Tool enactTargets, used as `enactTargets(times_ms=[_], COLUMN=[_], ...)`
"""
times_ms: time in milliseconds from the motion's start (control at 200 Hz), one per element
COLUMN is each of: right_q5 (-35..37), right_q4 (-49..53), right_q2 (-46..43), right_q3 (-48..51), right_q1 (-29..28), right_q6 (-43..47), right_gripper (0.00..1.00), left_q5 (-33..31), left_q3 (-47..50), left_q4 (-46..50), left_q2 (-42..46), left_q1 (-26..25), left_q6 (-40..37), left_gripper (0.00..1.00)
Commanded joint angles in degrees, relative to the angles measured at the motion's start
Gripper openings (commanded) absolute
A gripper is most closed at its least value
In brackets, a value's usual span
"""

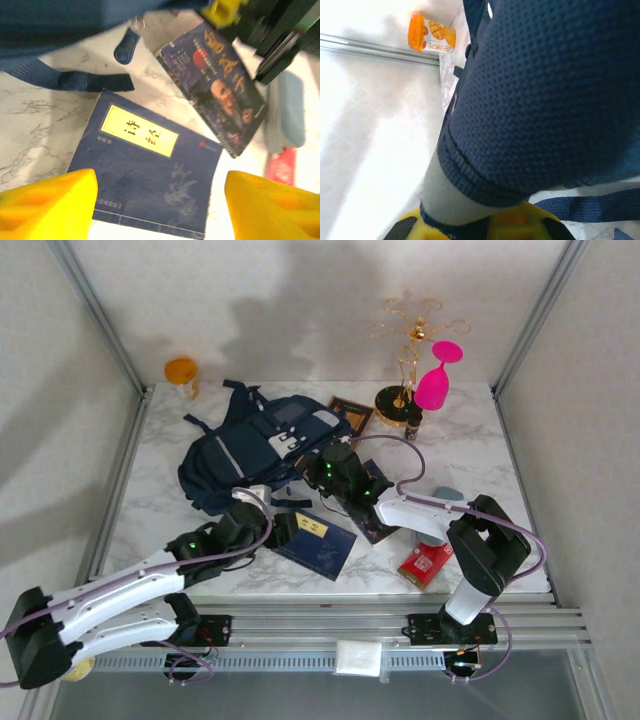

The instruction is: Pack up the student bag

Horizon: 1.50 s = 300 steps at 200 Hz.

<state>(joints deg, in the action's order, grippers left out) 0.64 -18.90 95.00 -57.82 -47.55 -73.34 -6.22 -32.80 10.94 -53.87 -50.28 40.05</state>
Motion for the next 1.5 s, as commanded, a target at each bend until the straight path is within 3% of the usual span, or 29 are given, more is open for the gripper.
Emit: enactTargets(times_ms=[0, 110, 451, 566, 681, 791, 1081, 1497], right_q5=[-3.0, -3.01, -2.59, -2.5, -2.66, -2.25, -2.01, -6.17], right_q4=[-6.89, -6.68, -7.13, -7.78, -7.74, -8.04, -7.09, -1.89], right_q2=[-3.23, -3.29, -3.51, -3.42, -3.24, -3.49, -3.51, -2.22], right_q3=[-1.88, -2.44, -1.96, -1.26, -1.01, -0.23, -1.84, -6.13], right_q1=[-1.05, -1.11, -1.27, -1.3, -1.28, -1.36, -0.79, 5.0], right_q6=[-1.55, -1.28, -1.01, -1.19, -1.28, -1.37, -0.12, 3.29], right_gripper=[0.0, 0.0, 0.0, 0.0, 0.0, 0.0, 0.0, 0.0], left_q5=[-8.47, -12.08, -21.63, -18.97, -20.5, -18.37, -17.28, -3.43], left_q3=[2.84, 4.44, -1.66, -2.81, -4.54, -3.36, -0.68, 7.53], left_q4=[-10.19, -18.21, -26.52, -31.97, -32.91, -36.57, -34.38, -23.99], left_q2=[-2.77, -7.01, -23.36, -26.52, -28.53, -28.44, -25.0, -10.86], left_q1=[-0.51, -0.34, 1.39, 2.64, 3.4, 4.58, 5.72, 5.72], left_q6=[-6.64, -9.56, -10.42, -11.87, -12.4, -12.84, -11.28, -9.18], left_gripper=[0.67, 0.66, 0.48, 0.44, 0.36, 0.27, 0.0, 0.0])
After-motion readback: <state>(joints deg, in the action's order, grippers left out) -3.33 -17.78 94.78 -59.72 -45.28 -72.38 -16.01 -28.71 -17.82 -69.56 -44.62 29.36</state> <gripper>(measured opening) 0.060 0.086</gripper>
